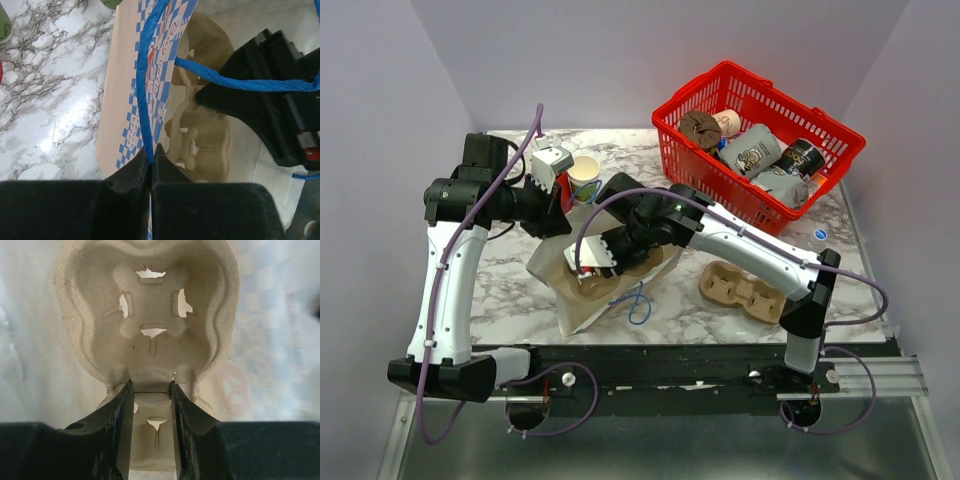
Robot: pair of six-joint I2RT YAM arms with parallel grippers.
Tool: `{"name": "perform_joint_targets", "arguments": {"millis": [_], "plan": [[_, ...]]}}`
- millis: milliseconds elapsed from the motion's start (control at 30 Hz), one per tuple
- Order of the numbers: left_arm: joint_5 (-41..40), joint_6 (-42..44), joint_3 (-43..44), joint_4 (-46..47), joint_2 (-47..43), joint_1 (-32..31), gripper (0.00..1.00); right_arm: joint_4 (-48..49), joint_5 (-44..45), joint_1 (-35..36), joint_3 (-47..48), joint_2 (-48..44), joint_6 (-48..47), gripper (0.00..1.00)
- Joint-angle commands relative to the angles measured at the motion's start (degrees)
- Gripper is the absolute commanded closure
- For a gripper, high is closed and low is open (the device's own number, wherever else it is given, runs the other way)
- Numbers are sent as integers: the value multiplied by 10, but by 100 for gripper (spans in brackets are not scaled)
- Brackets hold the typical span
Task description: Pack the takeout coffee
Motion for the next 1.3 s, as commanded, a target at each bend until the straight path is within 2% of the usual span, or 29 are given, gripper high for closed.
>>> {"name": "perform_joint_targets", "arguments": {"millis": [0,167,400,567,767,933,1033,1267], "plan": [[40,-18,-3,-47,-2,-4,85,-36,34,8,13,21,-10,99],[54,-25,-8,-39,2,-4,74,-29,29,7,0,31,-25,99],[46,-45,-12,-17,11,-4,50,-7,6,5,-22,45,-37,99],[22,-62,-2,-2,19,-4,44,25,0,0,-43,50,-36,100],[22,-69,53,19,27,-4,30,55,-11,-3,-50,57,-24,99],[33,-87,78,48,28,-3,27,100,-11,-6,-53,62,-13,99],[28,-96,82,55,30,-2,20,121,-14,-9,-63,64,-15,100],[18,-114,94,75,35,6,20,141,-31,-17,-79,73,-23,99]]}}
